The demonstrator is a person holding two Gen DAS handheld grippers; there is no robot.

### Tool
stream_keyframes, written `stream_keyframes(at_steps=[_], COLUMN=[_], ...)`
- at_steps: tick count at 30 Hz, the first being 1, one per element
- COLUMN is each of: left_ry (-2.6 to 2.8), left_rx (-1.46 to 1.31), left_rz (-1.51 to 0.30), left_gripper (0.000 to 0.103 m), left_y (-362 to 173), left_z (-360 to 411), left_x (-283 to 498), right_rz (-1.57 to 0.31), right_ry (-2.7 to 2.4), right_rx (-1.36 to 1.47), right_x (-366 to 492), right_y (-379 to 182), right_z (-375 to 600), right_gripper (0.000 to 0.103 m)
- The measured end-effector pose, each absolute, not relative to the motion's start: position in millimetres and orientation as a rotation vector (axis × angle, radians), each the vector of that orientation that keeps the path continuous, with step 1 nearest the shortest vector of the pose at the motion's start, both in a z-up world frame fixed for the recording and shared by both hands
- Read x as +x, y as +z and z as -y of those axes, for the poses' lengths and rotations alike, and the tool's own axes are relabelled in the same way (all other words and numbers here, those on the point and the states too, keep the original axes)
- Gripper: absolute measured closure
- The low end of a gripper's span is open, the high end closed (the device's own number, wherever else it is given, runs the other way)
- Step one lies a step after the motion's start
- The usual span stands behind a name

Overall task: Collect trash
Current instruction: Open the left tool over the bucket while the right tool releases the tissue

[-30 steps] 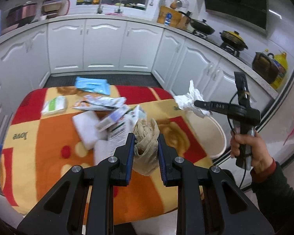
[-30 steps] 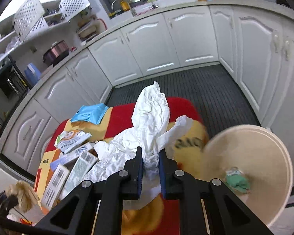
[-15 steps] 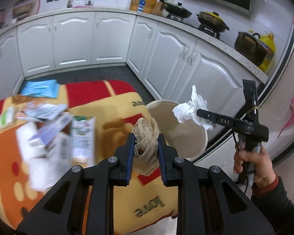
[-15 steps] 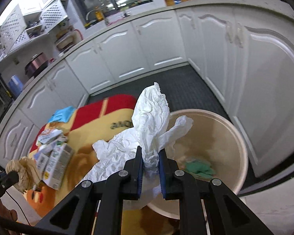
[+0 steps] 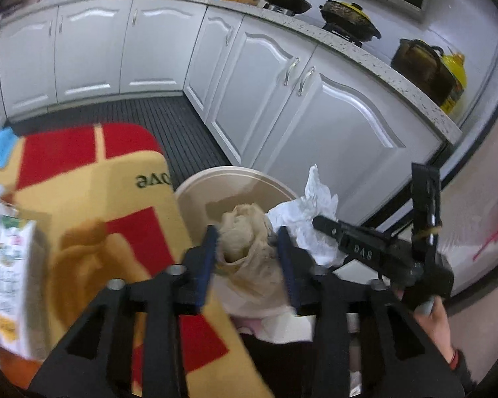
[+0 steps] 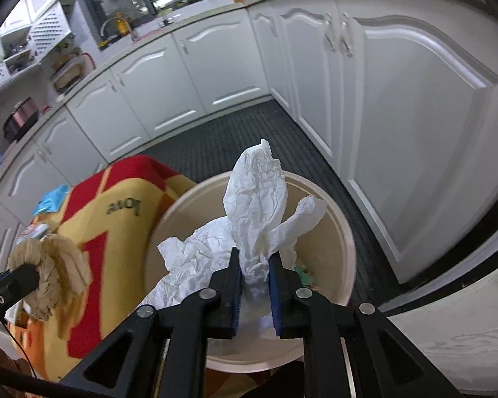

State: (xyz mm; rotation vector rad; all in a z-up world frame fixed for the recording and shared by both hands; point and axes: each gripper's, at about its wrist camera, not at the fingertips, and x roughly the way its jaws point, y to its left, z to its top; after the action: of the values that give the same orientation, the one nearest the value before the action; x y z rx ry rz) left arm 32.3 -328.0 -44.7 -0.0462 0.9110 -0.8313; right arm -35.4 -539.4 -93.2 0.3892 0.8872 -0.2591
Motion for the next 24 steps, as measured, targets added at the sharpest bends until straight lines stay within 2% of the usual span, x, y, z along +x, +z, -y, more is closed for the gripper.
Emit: stream_keyframes(at_steps=[1,2,3,4,5,24], left_ry=[-0.829,-0.821,-0.812,-0.802,-0.796,-0.624], left_rx=[-0.055,-0.068,-0.074,-0.077,-0.079,-0.022], left_rz=[-0.919,-0.935,-0.95,-0.968,-0.979,-0.936], left_gripper=[0.044,0.037,0.036,0.036,0.036,0.036], left_y=[-47.8,-53.1,-56.6,-60.1,-62.3,-52.0], left_z=[332.7,335.5,336.7,337.4,336.7,276.7], left_x=[36.0,40.5,43.3,45.9,47.2,29.2], right_rz=[-0.894,-0.901,-0.907,-0.907,-0.903,-0.925], right_ry=[-0.261,-0.268,-0.275,-0.276,-0.276,-0.2], right_rx=[0.395,0.4,0.404,0.407,0.407,0.405], right_x=[-34.5,-33.3,-32.2,-32.1,-32.9,-35.1], right_y=[-95.7,-97.5,-99.5,-101.0,-101.9,-100.7], right_z=[541.8,542.5,543.6,544.4,544.5,504.2], right_gripper=[0.086,0.076,0.069,0.054,0.051,0.05])
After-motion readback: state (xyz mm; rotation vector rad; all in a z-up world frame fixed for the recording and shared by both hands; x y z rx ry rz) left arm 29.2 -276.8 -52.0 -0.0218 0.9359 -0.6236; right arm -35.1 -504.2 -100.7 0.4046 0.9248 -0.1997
